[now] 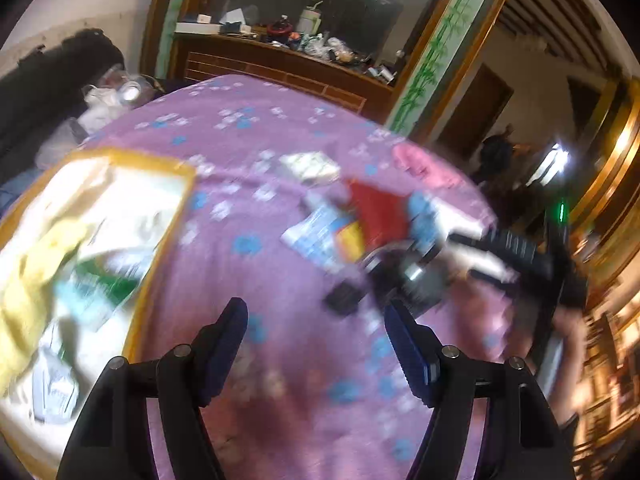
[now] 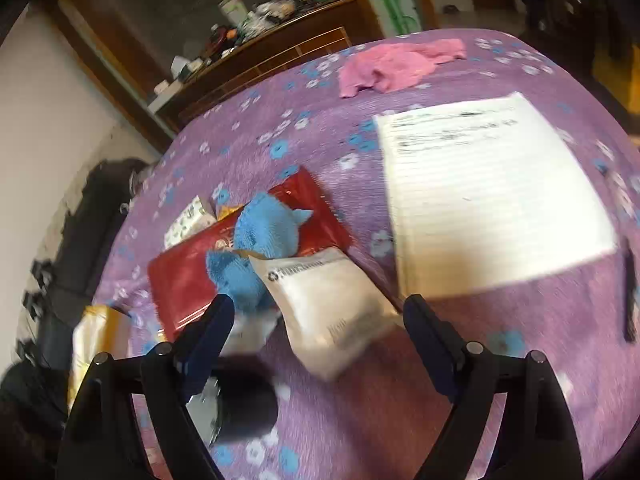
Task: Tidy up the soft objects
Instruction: 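Move right tool toward the blue cloth on the red box, then grasp the red foil packet with left tool while right tool grasps the white pouch beside it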
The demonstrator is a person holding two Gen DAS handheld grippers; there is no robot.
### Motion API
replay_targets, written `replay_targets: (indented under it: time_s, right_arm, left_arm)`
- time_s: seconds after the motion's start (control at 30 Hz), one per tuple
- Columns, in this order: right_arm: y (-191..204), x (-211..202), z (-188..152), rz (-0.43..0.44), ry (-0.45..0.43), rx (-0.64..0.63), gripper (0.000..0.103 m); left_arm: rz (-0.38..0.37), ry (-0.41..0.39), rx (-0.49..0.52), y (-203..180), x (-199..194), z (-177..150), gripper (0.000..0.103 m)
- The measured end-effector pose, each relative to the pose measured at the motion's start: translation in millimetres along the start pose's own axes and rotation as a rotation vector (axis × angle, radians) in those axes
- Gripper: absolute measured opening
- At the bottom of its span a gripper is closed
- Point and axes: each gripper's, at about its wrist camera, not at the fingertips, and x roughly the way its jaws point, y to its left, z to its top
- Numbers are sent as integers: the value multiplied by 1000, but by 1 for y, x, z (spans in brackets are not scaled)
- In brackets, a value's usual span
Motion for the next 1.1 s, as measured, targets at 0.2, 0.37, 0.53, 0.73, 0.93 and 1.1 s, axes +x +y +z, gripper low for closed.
replay_targets:
  time_s: [0.2, 0.37, 0.53, 0.73, 0.93, 1.1]
  right_arm:
    - [-2, 3, -2, -26, 27, -36, 86]
    - [11, 16, -8, -146, 29, -140, 80]
    - [16, 18, -10, -185, 45, -164, 49]
    - [17, 14, -8, -180, 30, -162, 31]
    - [12, 0, -4, -161, -5, -122, 12]
    - [5, -4, -1, -130, -12, -79, 8]
  left_arm:
    - [-32, 112, 27, -24, 44, 55, 74]
    - [-21, 204, 18, -30, 101, 86, 74]
    - [3, 266, 37, -37, 142, 96, 74]
    - [-2, 321, -12, -42, 180, 106, 69]
    - [-59, 299, -29, -51, 177, 109, 23]
    - [-105, 240, -49, -42, 148, 113, 16]
